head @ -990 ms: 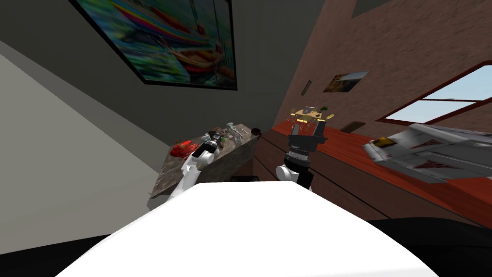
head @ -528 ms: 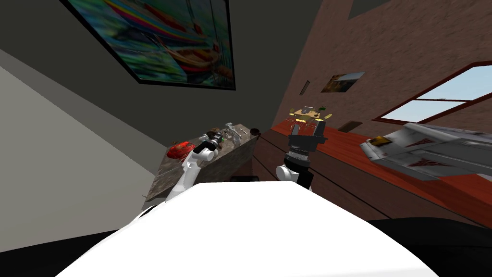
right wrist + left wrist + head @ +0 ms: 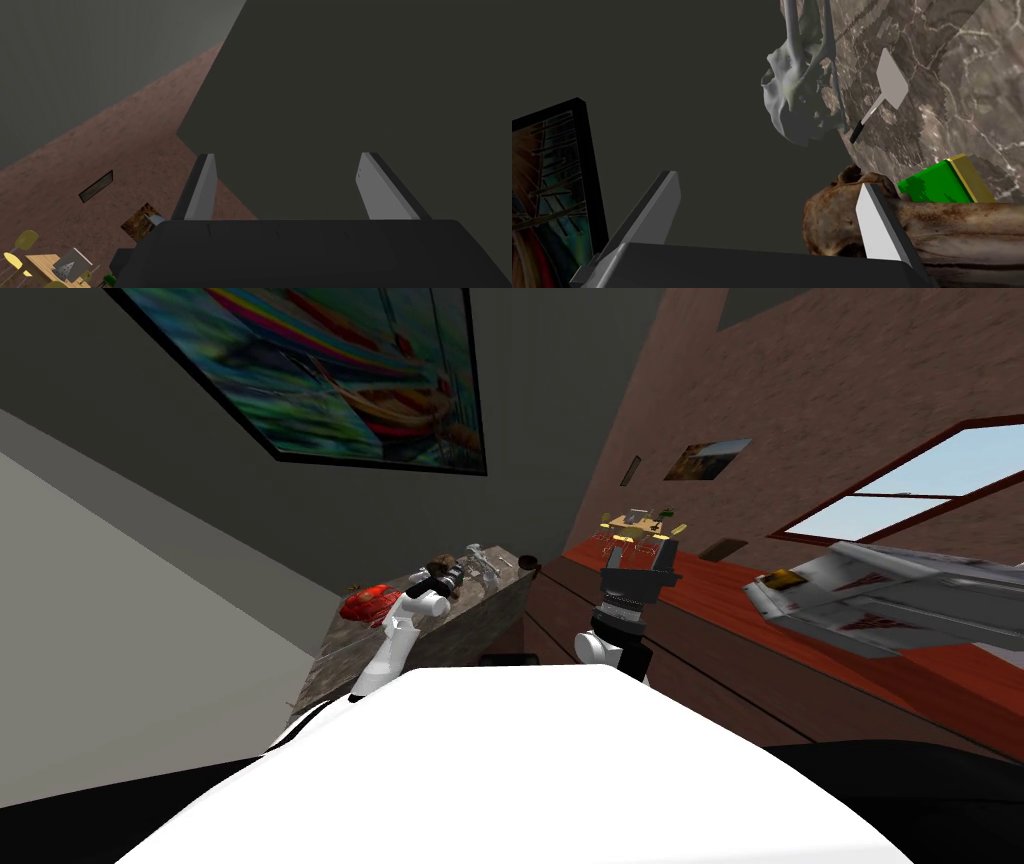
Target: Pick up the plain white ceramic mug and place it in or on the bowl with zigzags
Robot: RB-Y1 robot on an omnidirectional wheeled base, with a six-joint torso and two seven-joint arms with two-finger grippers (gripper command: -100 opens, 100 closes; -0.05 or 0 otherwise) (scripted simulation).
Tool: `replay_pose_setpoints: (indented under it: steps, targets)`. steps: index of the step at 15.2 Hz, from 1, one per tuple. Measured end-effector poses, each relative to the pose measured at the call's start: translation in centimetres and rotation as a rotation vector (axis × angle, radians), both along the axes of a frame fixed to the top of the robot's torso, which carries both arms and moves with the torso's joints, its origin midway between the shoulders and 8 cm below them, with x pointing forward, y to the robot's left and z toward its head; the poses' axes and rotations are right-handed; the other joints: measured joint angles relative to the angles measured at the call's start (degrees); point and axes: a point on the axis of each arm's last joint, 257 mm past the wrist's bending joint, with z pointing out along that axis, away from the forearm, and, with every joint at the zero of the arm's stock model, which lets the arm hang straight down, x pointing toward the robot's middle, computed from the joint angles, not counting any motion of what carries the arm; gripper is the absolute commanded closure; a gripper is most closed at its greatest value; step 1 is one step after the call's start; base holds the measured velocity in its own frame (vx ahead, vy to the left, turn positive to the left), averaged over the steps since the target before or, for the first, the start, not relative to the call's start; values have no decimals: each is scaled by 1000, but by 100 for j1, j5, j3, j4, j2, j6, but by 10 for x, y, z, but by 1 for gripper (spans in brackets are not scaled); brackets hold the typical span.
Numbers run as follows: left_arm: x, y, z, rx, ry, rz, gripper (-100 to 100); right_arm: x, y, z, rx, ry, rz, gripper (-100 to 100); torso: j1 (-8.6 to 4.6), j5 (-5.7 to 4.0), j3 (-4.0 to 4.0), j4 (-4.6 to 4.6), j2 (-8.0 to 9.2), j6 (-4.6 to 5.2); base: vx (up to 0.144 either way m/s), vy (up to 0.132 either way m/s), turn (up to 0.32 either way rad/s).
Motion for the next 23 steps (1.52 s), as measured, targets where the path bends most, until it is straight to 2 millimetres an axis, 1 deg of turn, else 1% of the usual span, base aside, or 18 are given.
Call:
replay_pose_setpoints:
  steps: [11, 17, 19, 23]
  targets:
    - [6, 1, -30, 16, 184, -10, -100, 0, 0, 0, 0, 0, 0, 0, 0, 0, 0, 0, -1, 1, 15, -20, -26]
    - [3, 1, -46, 26, 290, -17, -100, 0, 0, 0, 0, 0, 0, 0, 3, 1, 1, 0, 1, -1, 15, -15, -21]
    - [4, -1, -50, 26, 324, -22, -100, 0, 0, 0, 0, 0, 0, 0, 0, 0, -1, 0, -2, 1, 21, -21, -33]
    - [0, -2, -59, 31, 393, -31, -100, 0, 0, 0, 0, 0, 0, 0, 1, 0, 0, 0, -1, 0, 16, -15, -22]
